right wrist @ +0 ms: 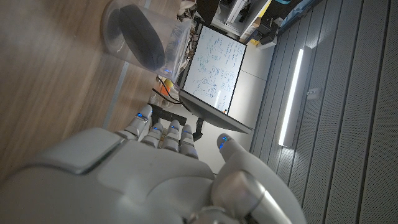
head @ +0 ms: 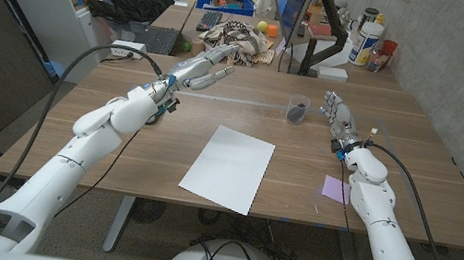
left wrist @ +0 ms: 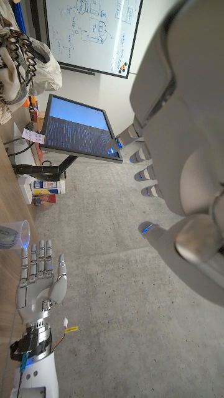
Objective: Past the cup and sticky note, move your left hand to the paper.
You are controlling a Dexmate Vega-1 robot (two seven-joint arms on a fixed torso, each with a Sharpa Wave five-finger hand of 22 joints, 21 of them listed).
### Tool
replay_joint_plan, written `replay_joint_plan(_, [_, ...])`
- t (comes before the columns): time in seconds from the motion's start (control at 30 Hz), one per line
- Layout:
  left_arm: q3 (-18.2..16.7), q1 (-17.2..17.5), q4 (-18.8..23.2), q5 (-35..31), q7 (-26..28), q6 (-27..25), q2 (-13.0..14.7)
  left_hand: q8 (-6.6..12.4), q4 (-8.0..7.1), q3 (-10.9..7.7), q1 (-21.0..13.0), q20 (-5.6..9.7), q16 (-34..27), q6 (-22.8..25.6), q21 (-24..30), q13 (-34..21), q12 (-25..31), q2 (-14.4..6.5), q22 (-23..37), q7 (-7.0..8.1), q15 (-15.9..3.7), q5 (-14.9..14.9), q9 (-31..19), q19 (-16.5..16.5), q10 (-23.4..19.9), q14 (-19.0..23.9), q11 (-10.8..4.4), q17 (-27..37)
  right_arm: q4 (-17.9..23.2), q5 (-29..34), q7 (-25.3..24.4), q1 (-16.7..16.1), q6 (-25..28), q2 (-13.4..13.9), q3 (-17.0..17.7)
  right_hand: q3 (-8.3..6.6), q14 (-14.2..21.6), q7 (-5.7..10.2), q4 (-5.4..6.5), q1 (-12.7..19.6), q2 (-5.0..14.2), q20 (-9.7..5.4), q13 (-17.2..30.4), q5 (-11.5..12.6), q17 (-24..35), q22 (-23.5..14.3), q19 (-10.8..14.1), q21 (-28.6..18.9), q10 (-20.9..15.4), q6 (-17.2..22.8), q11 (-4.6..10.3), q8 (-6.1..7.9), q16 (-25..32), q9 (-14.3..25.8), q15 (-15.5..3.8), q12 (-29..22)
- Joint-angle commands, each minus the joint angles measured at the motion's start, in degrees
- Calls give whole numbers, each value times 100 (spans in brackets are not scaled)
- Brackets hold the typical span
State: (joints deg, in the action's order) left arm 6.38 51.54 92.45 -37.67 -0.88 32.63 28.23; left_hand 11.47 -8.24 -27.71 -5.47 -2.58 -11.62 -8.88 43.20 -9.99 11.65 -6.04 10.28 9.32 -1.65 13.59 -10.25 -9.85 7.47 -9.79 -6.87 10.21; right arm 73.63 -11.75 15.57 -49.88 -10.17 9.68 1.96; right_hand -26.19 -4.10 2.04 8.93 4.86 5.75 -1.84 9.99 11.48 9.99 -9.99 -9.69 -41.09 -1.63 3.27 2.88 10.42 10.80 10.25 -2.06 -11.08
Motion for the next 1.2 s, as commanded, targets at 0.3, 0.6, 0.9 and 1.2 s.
replay_joint_plan(0.3, [3,53,340,-463,60,331,222,-24,-21,4,-47,32,19,8,-48,-27,2,-63,9,47,-232,35,-30,-760,-18,13,-28,11,6,49,-34,5,-15,-14,-38,-2,-9,-53,-13,5,491,-710,23,52,19,-24,-112,33,9,36,36,39,31,27,-290,-39])
replay_joint_plan(0.6, [-2,82,453,-500,-17,484,312,-33,-21,4,-55,25,33,-5,-72,-27,-13,-62,10,52,-229,44,-31,-774,-8,2,-36,10,-19,66,-36,23,-42,-33,-59,-2,-9,-51,-14,4,491,-714,23,52,19,-24,-109,43,9,37,35,39,30,26,-300,-39])
replay_joint_plan(0.9, [29,29,502,-530,-154,666,396,-45,-23,6,-61,40,42,-32,-99,-28,-24,-63,12,102,-253,52,-33,-786,-7,1,-46,10,-12,80,-50,26,-37,-39,-65,-2,-7,-42,-14,4,491,-714,23,52,18,-25,-106,52,7,37,43,38,30,26,-307,-39])
replay_joint_plan(1.2, [36,-13,552,-527,-346,829,465,-56,-41,6,-56,20,51,-69,-106,-29,-35,-83,15,128,-249,61,-37,-749,6,-9,-44,13,-21,90,-65,31,-46,-46,-66,-1,-6,-41,-15,3,491,-715,23,53,17,-25,-105,61,4,33,42,37,29,26,-312,-40])
